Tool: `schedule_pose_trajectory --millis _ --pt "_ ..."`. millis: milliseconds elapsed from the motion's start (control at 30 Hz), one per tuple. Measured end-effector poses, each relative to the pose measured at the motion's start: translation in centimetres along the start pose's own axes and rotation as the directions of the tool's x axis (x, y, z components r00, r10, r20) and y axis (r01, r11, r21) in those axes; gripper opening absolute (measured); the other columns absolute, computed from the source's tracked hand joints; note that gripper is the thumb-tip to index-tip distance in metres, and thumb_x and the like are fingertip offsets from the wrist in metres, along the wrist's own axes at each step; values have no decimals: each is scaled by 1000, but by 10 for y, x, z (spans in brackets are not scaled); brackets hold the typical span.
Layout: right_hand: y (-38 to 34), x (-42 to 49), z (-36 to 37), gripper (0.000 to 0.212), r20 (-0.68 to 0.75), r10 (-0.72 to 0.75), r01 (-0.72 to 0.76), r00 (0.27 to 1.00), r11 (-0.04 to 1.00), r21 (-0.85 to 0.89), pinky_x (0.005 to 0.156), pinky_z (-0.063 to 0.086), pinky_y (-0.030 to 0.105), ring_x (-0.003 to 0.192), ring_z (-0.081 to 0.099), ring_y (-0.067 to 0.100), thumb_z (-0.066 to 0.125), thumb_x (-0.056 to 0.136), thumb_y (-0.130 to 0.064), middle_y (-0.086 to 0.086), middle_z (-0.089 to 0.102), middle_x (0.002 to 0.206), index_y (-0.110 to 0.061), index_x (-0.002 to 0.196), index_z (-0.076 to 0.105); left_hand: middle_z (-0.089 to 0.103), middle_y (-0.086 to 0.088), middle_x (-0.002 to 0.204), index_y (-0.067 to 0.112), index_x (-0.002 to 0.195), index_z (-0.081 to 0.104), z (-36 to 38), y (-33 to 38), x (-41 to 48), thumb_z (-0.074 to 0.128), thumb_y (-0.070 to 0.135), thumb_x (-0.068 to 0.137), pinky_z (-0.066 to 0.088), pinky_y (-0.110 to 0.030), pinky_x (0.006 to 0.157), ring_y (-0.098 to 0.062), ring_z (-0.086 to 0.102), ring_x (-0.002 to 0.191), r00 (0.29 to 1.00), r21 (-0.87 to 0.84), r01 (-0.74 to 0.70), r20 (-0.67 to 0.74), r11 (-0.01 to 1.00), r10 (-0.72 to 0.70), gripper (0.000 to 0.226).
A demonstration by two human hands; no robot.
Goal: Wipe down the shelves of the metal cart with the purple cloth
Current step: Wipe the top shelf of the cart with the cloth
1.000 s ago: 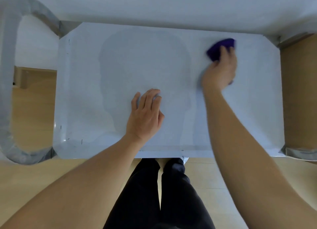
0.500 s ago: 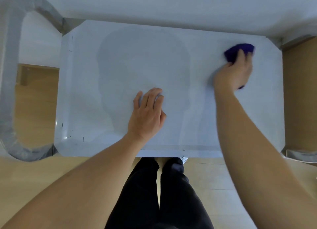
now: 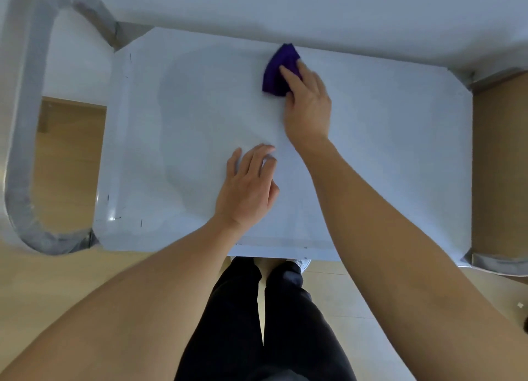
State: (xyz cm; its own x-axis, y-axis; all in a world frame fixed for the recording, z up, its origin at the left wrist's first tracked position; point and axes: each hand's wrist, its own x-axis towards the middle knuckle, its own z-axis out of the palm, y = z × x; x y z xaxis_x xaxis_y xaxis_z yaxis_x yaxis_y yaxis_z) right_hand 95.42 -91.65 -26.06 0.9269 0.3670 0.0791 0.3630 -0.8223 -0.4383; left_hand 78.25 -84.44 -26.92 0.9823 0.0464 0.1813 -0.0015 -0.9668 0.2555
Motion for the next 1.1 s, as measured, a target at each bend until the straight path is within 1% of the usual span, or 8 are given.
schedule_pose_trajectory --millis 367,500,567,633,733,800,933,1100 --pt "11 -135 -48 50 152 74 -67 986 997 -46 111 35 43 139 34 30 50 93 -9 1 37 153 -27 140 48 54 -9 134 7 116 59 -20 0 2 43 15 86 33 -49 110 -26 48 130 986 -64 4 164 998 6 35" --pt "12 -155 -68 31 99 159 -179 982 954 239 105 42 36 125 50 22 50 97 -15 2 54 138 -20 126 61 52 -10 132 6 118 59 -26 7 0 43 21 90 41 -43 99 -28 49 123 981 -89 69 189 994 -51 36" --pt "10 -151 -82 30 95 352 -363 931 871 332 97 47 31 110 57 16 48 99 -15 2 56 129 -16 128 57 53 -13 127 5 115 60 -28 15 2 39 26 93 45 -43 90 -31 51 115 976 -80 115 197 990 -98 37" --pt "11 -146 -87 37 184 507 -539 842 787 299 89 45 22 105 57 16 51 98 -23 5 54 125 -11 133 48 52 -14 122 3 111 60 -29 26 6 40 30 96 47 -41 84 -31 52 107 964 -67 150 232 986 -131 37" --pt "7 -140 -86 43 305 526 -592 794 783 190 87 45 25 105 57 21 53 96 -30 10 61 113 -6 132 47 49 -16 120 0 116 56 -32 40 10 45 34 97 51 -40 80 -30 52 102 931 -22 194 319 981 -177 41" --pt "1 -140 -84 34 355 524 -610 774 766 202 85 51 33 92 59 21 53 94 -29 7 63 97 -6 119 56 48 -16 122 0 119 53 -35 44 10 45 33 98 52 -40 80 -30 52 103 915 -25 206 358 978 -184 40" --pt "-5 -147 -87 23 385 562 -677 732 664 317 72 47 29 85 57 17 56 93 -29 0 58 91 -10 105 53 50 -15 117 2 116 51 -44 42 12 48 22 98 49 -39 87 -29 51 103 906 -234 288 381 929 -185 27" --pt "-19 -145 -101 21 436 542 -695 718 533 483 61 47 31 70 53 16 54 95 -33 0 55 82 -14 102 48 55 -5 104 13 107 46 -65 46 21 47 20 100 43 -29 70 -22 57 87 864 -536 455 458 711 -208 10"
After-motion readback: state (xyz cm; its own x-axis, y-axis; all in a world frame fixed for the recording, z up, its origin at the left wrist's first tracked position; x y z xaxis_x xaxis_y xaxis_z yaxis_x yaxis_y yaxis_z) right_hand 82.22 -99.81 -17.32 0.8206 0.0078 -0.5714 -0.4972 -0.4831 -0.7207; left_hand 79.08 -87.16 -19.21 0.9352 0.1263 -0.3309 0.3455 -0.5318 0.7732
